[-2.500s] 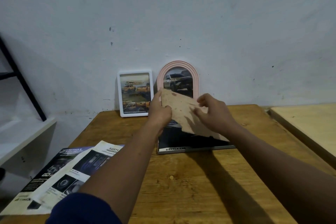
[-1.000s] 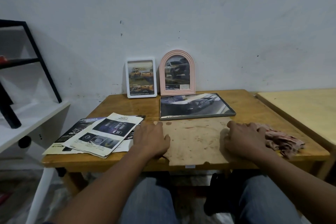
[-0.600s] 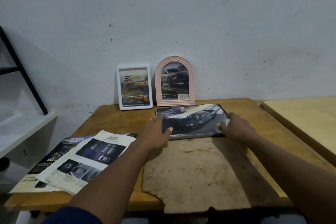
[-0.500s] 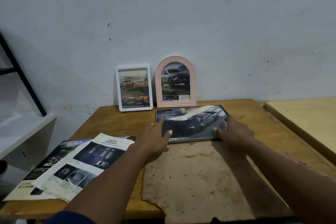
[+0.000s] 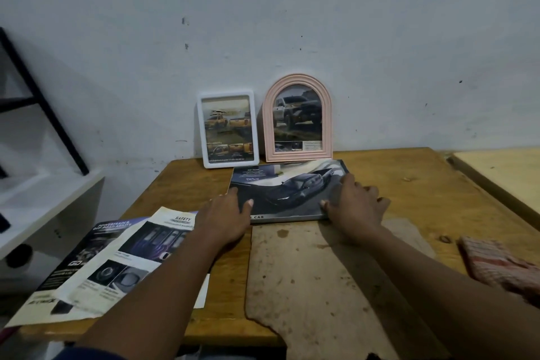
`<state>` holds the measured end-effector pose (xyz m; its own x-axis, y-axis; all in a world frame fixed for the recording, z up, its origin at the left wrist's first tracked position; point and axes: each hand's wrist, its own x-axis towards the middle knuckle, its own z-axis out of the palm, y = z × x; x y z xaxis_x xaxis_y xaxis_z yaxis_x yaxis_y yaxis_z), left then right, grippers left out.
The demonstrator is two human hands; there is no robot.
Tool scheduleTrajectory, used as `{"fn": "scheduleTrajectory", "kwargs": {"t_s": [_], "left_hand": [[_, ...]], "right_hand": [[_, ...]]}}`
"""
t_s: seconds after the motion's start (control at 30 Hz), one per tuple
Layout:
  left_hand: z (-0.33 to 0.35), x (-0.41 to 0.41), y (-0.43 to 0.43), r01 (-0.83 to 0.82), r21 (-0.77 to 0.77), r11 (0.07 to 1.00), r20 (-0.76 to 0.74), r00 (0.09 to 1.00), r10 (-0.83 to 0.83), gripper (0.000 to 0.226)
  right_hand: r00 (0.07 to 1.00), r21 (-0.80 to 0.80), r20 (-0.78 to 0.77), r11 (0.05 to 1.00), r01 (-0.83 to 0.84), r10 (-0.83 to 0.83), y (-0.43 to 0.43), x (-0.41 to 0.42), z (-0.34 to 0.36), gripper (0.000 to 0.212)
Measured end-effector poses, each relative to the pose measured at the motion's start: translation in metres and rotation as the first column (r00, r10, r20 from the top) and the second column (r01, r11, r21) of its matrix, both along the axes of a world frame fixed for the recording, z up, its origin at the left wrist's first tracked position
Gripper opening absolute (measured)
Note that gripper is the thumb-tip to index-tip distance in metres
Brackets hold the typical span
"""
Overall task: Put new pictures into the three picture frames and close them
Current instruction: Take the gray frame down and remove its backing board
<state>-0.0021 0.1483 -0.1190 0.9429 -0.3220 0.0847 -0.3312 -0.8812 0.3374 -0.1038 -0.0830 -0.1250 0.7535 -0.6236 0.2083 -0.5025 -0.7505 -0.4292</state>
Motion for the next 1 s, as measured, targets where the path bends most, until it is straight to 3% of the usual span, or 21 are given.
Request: {"fn": "scheduleTrajectory", "kwargs": {"t_s": [0.07, 0.17, 0.27, 0.4, 0.57, 0.7, 0.8, 0.93, 1.0], "left_hand": [[-0.002, 0.001, 0.001, 0.001, -0.012, 1.000, 0.014, 1.000, 0.000, 0.062], [-0.006, 0.002, -0.001, 0.021, -0.043, 0.999, 0.050, 0.999, -0.019, 0.058], [-0.008, 0.002, -0.005, 0.049, -0.003, 0.999, 0.123, 0.991, -0.048, 0.059], [-0.013, 0.009, -0.019, 0.162, -0.006, 0.987, 0.087, 0.983, -0.160, 0.068], [-0.008, -0.002, -0.070, 0.302, 0.015, 0.953, 0.035, 0.952, -0.303, 0.070], [-0.005, -0.018, -0.129, 0.428, -0.020, 0.903, 0.024, 0.903, -0.428, 0.060], [-0.006, -0.030, -0.173, 0.488, 0.010, 0.873, -0.021, 0.873, -0.487, 0.067], [0.001, -0.048, -0.219, 0.548, 0.148, 0.823, 0.070, 0.825, -0.562, 0.061], [0.002, -0.054, -0.235, 0.561, 0.226, 0.796, 0.098, 0.800, -0.592, 0.057]], "right_hand": [[0.999, -0.025, 0.041, 0.999, -0.032, 0.033, 0.006, 0.001, 0.002, 0.048], [0.978, -0.066, 0.169, 0.992, -0.110, 0.120, 0.007, -0.001, 0.005, 0.053], [0.891, -0.057, 0.370, 0.964, -0.261, 0.263, -0.001, -0.001, 0.012, 0.048], [0.834, -0.091, 0.493, 0.968, -0.236, 0.249, -0.030, 0.000, 0.034, 0.036], [0.861, -0.034, 0.499, 0.995, -0.092, 0.097, -0.102, -0.022, 0.050, 0.034], [0.894, 0.082, 0.444, 0.996, 0.027, -0.061, -0.164, -0.055, 0.049, 0.035], [0.906, 0.054, 0.405, 0.992, 0.110, -0.122, -0.205, -0.079, 0.045, 0.034], [0.913, 0.096, 0.345, 0.976, 0.196, -0.217, -0.248, -0.100, 0.033, 0.034], [0.947, 0.105, 0.211, 0.969, 0.226, -0.243, -0.261, -0.102, 0.027, 0.041]]}}
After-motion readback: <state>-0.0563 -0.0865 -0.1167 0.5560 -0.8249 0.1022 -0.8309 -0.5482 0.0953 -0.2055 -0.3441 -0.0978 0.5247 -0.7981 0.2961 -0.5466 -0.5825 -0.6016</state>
